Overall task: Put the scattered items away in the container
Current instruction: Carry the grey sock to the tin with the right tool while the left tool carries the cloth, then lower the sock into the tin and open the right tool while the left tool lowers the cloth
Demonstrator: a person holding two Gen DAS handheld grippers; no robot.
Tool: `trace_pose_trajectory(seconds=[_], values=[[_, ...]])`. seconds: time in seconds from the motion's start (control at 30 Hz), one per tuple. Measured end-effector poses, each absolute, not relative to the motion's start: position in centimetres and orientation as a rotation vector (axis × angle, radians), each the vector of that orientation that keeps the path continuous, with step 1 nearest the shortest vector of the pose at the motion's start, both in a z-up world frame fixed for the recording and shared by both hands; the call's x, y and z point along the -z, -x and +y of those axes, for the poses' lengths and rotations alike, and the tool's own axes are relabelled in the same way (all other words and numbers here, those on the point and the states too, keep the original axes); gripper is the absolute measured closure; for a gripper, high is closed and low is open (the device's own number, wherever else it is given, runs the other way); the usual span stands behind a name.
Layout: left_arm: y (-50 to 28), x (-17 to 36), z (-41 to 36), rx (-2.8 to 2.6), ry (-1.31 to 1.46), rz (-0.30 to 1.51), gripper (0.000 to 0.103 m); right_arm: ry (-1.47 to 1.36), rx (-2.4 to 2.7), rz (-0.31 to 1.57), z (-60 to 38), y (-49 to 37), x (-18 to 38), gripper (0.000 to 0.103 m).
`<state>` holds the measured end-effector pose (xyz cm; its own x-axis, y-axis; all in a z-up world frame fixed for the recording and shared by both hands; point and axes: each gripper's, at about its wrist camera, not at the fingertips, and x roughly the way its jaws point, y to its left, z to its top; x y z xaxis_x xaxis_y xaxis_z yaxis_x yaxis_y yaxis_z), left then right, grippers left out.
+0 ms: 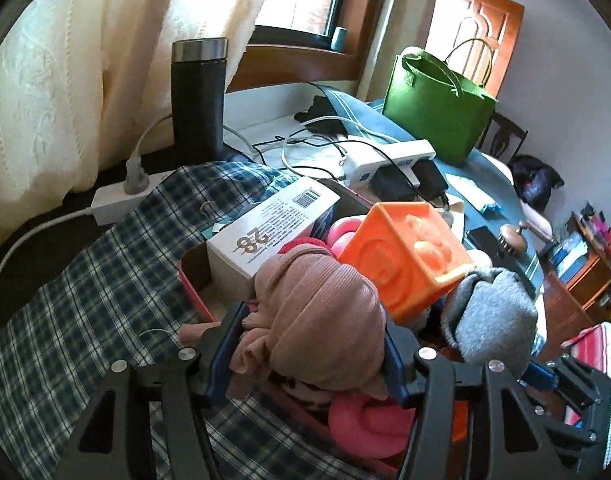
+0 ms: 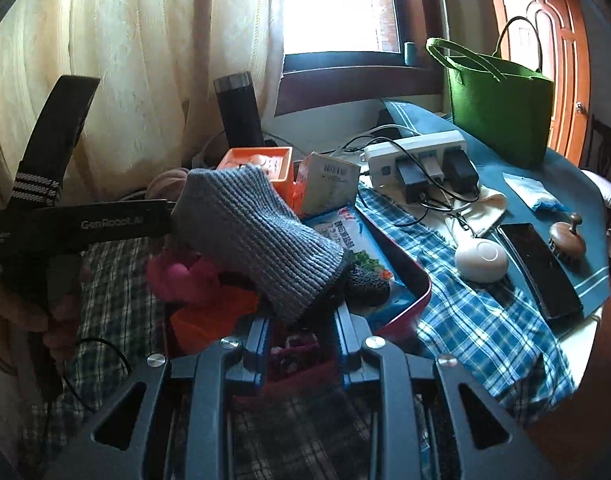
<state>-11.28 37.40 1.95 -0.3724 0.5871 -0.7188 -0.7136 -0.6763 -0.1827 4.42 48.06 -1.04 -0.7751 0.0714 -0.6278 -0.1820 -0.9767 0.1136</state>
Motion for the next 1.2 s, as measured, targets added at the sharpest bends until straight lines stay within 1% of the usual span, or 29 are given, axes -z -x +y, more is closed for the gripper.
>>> trace_pose_trajectory(seconds=[0.03, 0.07, 0.13, 0.17, 0.2, 0.53, 0.63, 0.67, 0.7, 0.8, 0.97, 1.2], values=[[11.2, -2.0, 37.3, -2.088, 1.006, 0.202, 0.039, 0.991, -2.831, 0.259, 48.1, -4.6, 1.0, 0.074], [11.2, -2.0, 37.1, -2.082, 1.005, 0.195, 0.035, 0.989, -2.837, 0.275, 48.2, -4.8, 1.0, 0.070], [11.1, -2.1, 36.6, -2.071, 1.011, 0.171, 0.035, 0.982, -2.849, 0.316, 48.6, -5.4, 0.8, 0.067], [11.1, -2.2, 36.4, -2.067, 1.013, 0.161, 0.032, 0.977, -2.855, 0.336, 48.7, -5.8, 0.6, 0.062], [10.9, -2.4, 36.0, -2.063, 1.014, 0.151, 0.031, 0.960, -2.862, 0.350, 48.8, -6.0, 0.4, 0.058], [9.8, -3.6, 33.9, -2.096, 0.971, 0.120, 0.030, 0.722, -2.939, 0.469, 49.1, -8.5, -2.8, 0.058], [10.2, -3.8, 33.9, -2.116, 0.971, 0.101, 0.030, 0.735, -2.958, 0.444, 48.3, -7.0, -2.6, 0.058], [10.4, -3.9, 33.9, -2.117, 0.970, 0.088, 0.030, 0.744, -2.961, 0.438, 48.1, -6.4, -2.4, 0.061], [10.5, -4.0, 34.0, -2.116, 0.967, 0.072, 0.030, 0.762, -2.959, 0.437, 48.0, -5.7, -2.0, 0.067], [10.6, -4.6, 34.7, -2.099, 0.928, 0.058, 0.030, 0.838, -2.944, 0.468, 48.2, -3.7, -0.4, 0.075], [11.0, -4.4, 36.5, -2.074, 0.898, 0.062, 0.030, 0.885, -2.931, 0.490, 48.7, -2.6, 1.1, 0.077], [12.3, -3.4, 37.0, -1.989, 0.894, -0.101, 0.030, 0.897, -2.928, 0.550, 49.6, -2.7, 1.7, 0.077]])
